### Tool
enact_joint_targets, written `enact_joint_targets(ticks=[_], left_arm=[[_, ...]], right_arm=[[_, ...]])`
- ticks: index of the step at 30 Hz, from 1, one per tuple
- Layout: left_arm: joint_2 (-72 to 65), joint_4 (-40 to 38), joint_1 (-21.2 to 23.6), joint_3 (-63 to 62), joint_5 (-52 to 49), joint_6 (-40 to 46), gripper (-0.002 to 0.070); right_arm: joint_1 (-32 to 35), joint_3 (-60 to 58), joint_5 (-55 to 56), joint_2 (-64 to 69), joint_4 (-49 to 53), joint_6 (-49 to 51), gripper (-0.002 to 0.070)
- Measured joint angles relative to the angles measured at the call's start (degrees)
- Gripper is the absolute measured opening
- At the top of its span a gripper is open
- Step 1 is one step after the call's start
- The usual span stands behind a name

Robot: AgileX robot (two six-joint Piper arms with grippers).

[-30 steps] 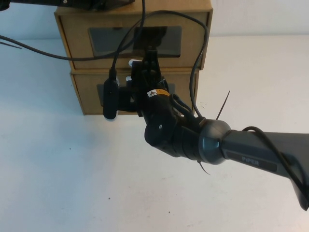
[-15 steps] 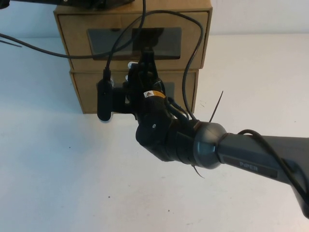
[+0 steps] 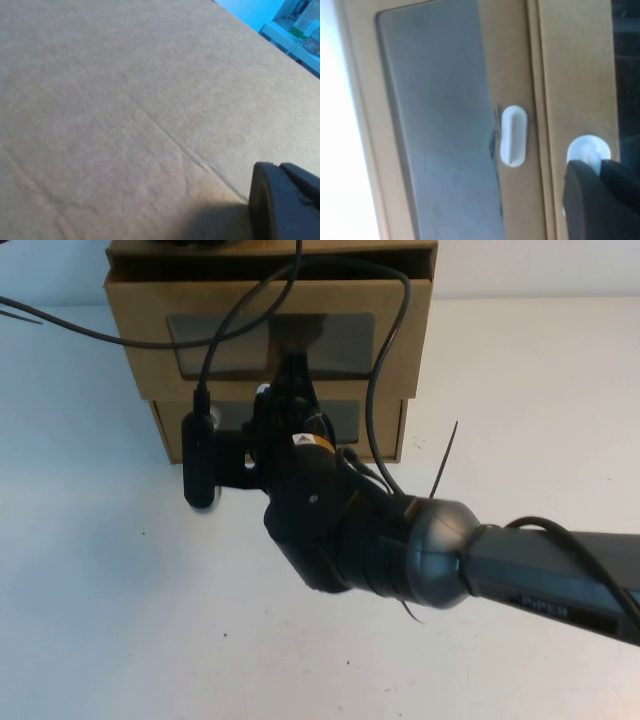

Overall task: Open the shoe box
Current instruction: 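Pull the top drawer of the cardboard box fully open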

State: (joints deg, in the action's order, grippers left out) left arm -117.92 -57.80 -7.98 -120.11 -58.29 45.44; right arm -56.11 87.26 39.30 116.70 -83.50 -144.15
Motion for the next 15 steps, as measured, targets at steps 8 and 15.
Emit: enact_joint_targets(ticks=[8, 15], left_arm=[[0.0, 0.1, 0.0, 0.0, 0.0, -0.1, -0.0003], [0.0, 0.1, 0.0, 0.0, 0.0, -0.5, -0.0003]], right_arm=[[-3.4, -9.6, 1.0, -5.2, 2.4, 3.0, 0.0004], [-6.5, -15.4, 2.0, -9.4, 1.4, 4.5, 0.0004]])
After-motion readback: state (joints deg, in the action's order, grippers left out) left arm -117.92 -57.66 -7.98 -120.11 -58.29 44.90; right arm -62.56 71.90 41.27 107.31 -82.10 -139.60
